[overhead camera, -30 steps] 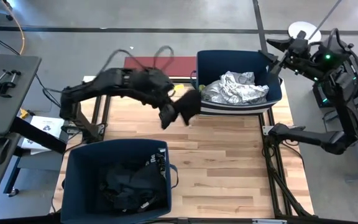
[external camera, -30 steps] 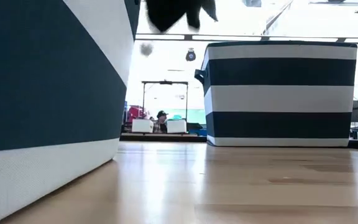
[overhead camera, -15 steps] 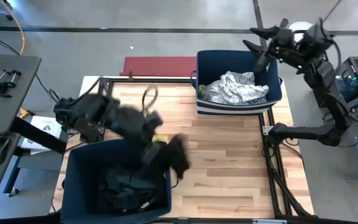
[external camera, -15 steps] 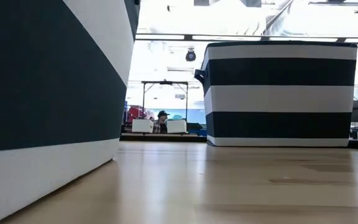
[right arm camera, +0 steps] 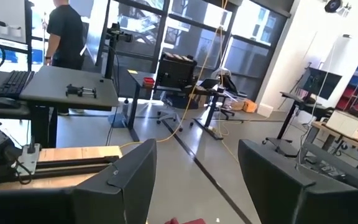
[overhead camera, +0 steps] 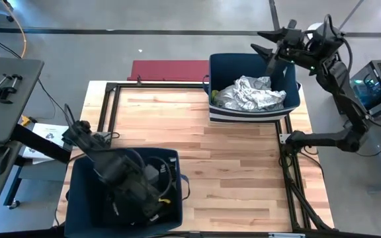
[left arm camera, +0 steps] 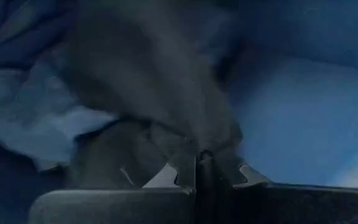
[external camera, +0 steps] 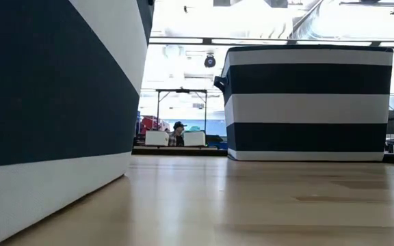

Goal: Sort clothes
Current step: Put the black underwear shorts into the bottom blue laundry bin, then adjust the bottom laundry bin

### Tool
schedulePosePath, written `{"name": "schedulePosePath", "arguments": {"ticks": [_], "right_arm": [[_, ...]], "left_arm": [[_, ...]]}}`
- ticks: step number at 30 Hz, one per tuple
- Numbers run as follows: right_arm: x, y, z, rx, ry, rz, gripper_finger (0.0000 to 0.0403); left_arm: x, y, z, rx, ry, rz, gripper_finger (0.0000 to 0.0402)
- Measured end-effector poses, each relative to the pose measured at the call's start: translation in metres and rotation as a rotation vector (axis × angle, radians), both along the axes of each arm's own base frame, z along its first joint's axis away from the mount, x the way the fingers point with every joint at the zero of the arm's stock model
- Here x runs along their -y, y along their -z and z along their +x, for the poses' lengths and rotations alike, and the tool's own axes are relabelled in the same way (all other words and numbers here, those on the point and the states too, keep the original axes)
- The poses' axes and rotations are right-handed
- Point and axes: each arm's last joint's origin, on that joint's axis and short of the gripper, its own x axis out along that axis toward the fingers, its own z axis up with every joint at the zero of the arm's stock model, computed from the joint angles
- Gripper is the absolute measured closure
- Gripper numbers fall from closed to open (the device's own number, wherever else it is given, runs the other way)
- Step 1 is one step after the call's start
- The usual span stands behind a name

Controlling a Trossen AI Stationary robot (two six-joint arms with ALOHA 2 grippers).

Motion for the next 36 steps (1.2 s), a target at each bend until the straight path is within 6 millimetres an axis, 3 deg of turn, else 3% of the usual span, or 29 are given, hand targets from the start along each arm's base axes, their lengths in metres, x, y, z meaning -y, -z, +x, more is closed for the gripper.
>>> {"name": "schedulePosePath", "arguments": {"ticks": [4,9,13,16,19,29,33,36], "right_arm": [[-0.007,-0.004,-0.006,0.016,0.0,-0.014,0.0187],[-0.016,-0.008,-0.015,0.033,0.0,-0.027,0.0187],[-0.024,-0.011,-0.022,0.043,0.0,-0.037,0.0187],[-0.031,-0.012,-0.028,0.048,0.0,-0.042,0.0187],[-0.036,-0.013,-0.034,0.049,0.0,-0.044,0.0187],[-0.037,-0.012,-0.034,0.038,0.0,-0.039,0.0187],[-0.034,-0.012,-0.032,0.043,0.002,-0.045,0.0187],[-0.034,-0.013,-0.031,0.063,0.008,-0.014,0.0187]], "left_arm": [[0.0,0.046,0.001,-0.116,-0.012,-0.007,0.0401],[-0.002,0.106,0.006,0.008,-0.068,-0.135,0.0401],[-0.006,0.157,-0.001,0.029,-0.164,-0.246,0.0401],[-0.009,0.171,-0.007,0.04,-0.231,-0.336,0.0395],[-0.009,0.164,-0.007,0.118,-0.216,-0.394,0.0375],[-0.022,0.087,-0.02,0.267,-0.29,-0.628,0.027],[-0.043,0.039,-0.024,0.499,-0.378,-0.734,0.0269],[-0.067,0.001,-0.022,0.753,-0.348,-0.597,0.0291]]}}
